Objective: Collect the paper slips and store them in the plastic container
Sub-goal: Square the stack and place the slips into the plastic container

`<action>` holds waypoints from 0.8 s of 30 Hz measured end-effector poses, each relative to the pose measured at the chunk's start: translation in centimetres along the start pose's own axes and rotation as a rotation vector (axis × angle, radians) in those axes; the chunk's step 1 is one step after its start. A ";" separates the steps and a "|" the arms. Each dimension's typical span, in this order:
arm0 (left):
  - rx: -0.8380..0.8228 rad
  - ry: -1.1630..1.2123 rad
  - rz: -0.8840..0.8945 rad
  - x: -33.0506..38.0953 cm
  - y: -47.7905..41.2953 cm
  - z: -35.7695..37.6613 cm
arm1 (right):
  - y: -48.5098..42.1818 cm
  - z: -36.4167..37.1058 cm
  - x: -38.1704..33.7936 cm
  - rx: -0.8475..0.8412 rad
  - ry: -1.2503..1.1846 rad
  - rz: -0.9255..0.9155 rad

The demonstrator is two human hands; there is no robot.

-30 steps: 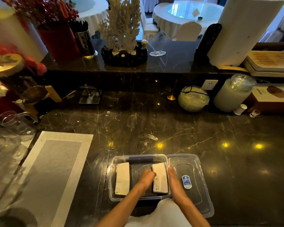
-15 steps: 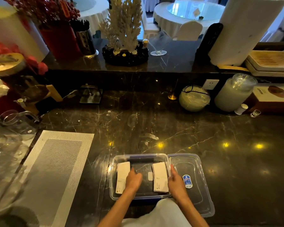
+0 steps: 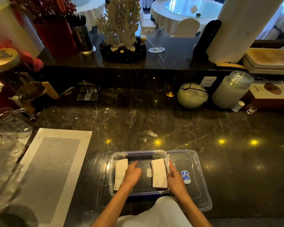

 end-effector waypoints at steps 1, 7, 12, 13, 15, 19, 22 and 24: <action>0.037 0.009 0.054 0.2 0.4 -0.8 | 0.2 -0.1 0.0 -0.014 -0.035 -0.006; 0.531 -0.113 0.168 -1.2 4.1 -7.4 | 1.3 -1.0 0.2 -0.024 -0.240 0.007; 0.137 0.299 0.007 -5.3 4.1 -9.0 | 3.3 -0.2 -0.1 -0.060 -0.379 0.021; 0.085 0.314 0.018 -5.5 4.3 -8.7 | 3.4 0.0 -0.1 -0.052 -0.389 0.019; 0.049 0.300 0.060 -5.7 4.5 -8.0 | 3.4 0.2 0.0 -0.046 -0.421 0.008; 0.061 0.296 0.027 -4.9 4.3 -7.6 | 3.5 0.0 0.4 -0.070 -0.440 -0.004; 0.262 0.197 -0.035 -2.8 4.1 -7.4 | 3.6 -1.6 0.9 -0.033 -0.505 -0.018; 0.395 0.091 0.032 0.2 3.8 -6.7 | 3.8 -3.6 1.2 0.060 -0.573 -0.046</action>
Point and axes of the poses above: each hand's wrist, its own y-axis away from the middle knuckle, its own z-axis out of the palm, x = y × z, the point moved 2 cm from there along -y, towards the middle knuckle, and after that the axes turned 10 degrees about -x, right-handed, at the moved point
